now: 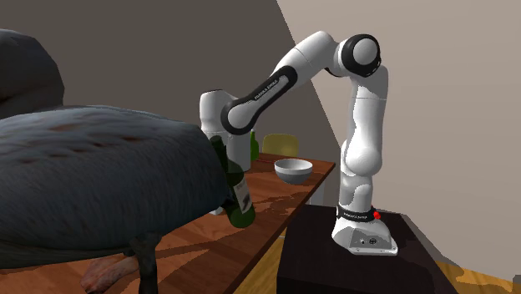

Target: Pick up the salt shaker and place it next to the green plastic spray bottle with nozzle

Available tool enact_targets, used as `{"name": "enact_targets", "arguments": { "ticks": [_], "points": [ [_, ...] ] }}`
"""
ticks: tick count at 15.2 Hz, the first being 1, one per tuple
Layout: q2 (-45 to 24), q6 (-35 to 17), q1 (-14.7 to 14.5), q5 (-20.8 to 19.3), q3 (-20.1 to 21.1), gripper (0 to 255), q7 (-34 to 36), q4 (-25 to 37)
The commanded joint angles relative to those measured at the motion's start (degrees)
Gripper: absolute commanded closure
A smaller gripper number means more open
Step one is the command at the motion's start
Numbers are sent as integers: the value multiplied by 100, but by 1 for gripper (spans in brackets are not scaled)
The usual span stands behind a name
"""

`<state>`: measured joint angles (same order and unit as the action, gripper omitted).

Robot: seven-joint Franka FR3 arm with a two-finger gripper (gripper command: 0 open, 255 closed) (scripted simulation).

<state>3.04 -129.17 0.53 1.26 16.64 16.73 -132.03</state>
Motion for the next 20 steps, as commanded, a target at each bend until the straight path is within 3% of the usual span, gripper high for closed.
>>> {"name": "enact_targets", "arguments": {
  "ticks": [1, 5, 6, 15, 20],
  "points": [
    [-5, -16, 0, -2, 1, 0, 2, -8],
    [-5, -15, 0, -2, 1, 0, 2, -8],
    [-5, -15, 0, -2, 1, 255, 2, -8],
    [-5, -16, -1, -2, 1, 255, 2, -8],
    [207, 376, 0, 64, -14, 255, -48, 179]
  ]
}}
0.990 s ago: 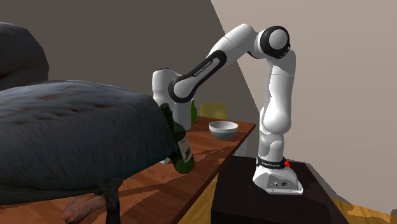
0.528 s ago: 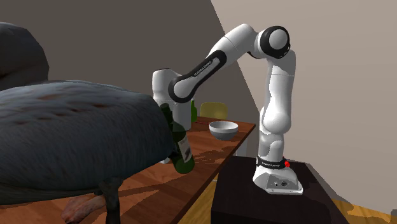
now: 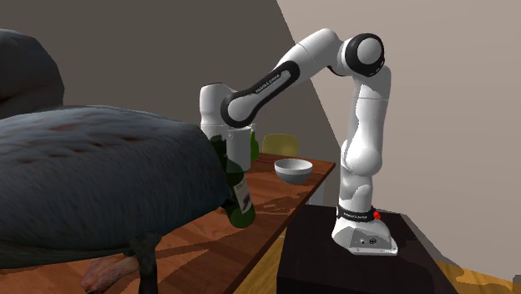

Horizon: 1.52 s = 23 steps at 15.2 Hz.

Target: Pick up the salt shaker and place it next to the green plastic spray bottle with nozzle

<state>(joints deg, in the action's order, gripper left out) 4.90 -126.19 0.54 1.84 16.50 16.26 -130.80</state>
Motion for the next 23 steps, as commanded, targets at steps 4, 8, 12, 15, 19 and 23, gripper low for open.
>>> {"name": "enact_targets", "arguments": {
  "ticks": [4, 8, 12, 15, 19, 23],
  "points": [
    [167, 391, -1, 47, -14, 255, -32, 228],
    [292, 703, 1, 77, -29, 255, -57, 419],
    [395, 1014, 3, 99, -45, 255, -76, 629],
    [459, 1246, 6, 111, -56, 255, -87, 799],
    [527, 1555, 10, 121, -70, 255, -97, 1043],
    [573, 1863, 14, 126, -84, 255, -103, 1305]
  ]
}}
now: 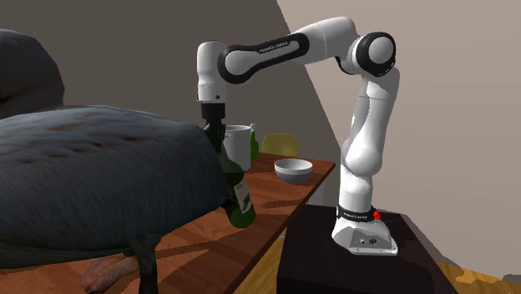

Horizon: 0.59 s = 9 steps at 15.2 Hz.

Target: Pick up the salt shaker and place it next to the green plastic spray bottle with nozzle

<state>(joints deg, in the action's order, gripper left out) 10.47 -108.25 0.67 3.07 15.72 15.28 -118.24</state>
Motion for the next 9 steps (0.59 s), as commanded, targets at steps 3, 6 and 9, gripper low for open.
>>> {"name": "enact_targets", "arguments": {
  "ticks": [3, 6, 9],
  "points": [
    [38, 299, 6, 4, -13, 255, -6, 259],
    [48, 529, 10, 2, -21, 255, -5, 480],
    [46, 760, 14, -2, -27, 255, -3, 713]
  ]
}}
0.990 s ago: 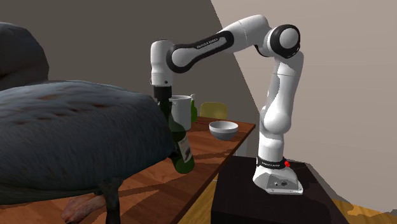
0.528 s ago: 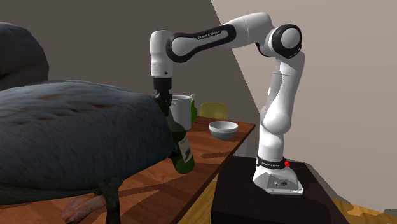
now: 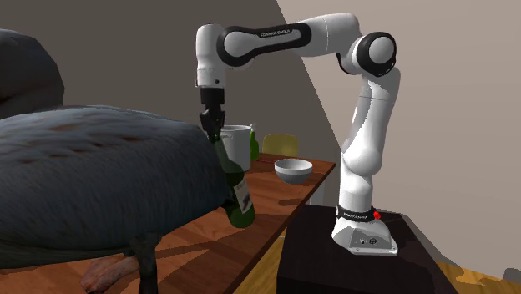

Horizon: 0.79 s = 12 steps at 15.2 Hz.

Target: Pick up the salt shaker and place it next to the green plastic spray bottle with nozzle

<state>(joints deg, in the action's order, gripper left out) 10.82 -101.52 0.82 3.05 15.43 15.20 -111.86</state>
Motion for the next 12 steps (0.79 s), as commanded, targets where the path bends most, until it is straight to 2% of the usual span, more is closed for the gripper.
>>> {"name": "enact_targets", "arguments": {
  "ticks": [1, 12],
  "points": [
    [7, 165, 0, -1, -1, 255, 7, 156],
    [-117, 1025, 14, -39, -8, 255, 38, 1136]
  ]
}}
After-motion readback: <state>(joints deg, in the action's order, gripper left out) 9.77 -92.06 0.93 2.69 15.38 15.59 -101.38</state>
